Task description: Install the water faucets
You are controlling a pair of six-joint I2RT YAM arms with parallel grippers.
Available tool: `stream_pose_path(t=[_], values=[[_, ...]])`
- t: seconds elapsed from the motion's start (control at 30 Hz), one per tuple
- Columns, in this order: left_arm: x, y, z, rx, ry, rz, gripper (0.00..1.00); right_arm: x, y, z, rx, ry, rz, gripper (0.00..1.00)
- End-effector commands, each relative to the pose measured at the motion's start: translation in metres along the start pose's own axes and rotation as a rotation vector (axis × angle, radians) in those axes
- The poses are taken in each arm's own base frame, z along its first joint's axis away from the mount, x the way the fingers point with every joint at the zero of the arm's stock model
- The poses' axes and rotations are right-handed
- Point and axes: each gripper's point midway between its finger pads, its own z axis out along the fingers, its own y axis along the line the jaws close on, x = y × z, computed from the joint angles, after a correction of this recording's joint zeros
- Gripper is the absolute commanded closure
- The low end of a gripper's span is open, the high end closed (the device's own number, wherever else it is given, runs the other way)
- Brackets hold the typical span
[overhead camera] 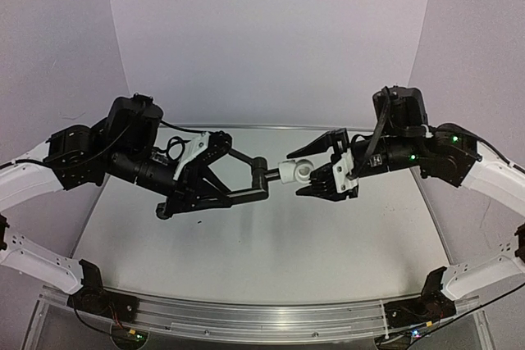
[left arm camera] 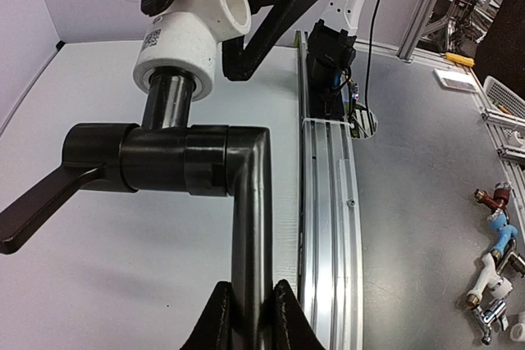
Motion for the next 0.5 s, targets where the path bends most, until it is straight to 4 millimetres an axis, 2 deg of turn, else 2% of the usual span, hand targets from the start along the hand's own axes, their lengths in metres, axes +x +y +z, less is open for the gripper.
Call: stream_pose_path(t=[0.0,0.13,0.33,0.47], values=[[-0.052,-0.003,-0.022,-0.013,-0.164,0.116,1.0,-0.013,-0.018,-0.004,0.039,-0.033,0.055,0.53],[-0.05,0.001,-0.021,-0.041,-0.165,0.14,1.0,-0.014,-0.028,-0.004,0.07,-0.034,0.125,0.74],[-0.048,0.013,-0.021,-0.119,-0.164,0.203,1.0,-0.023,-0.057,-0.007,0.151,-0.075,0.304,0.99],[-0.047,0.024,-0.022,-0.2,-0.153,0.254,1.0,-0.029,-0.069,-0.011,0.176,-0.112,0.403,1.0]])
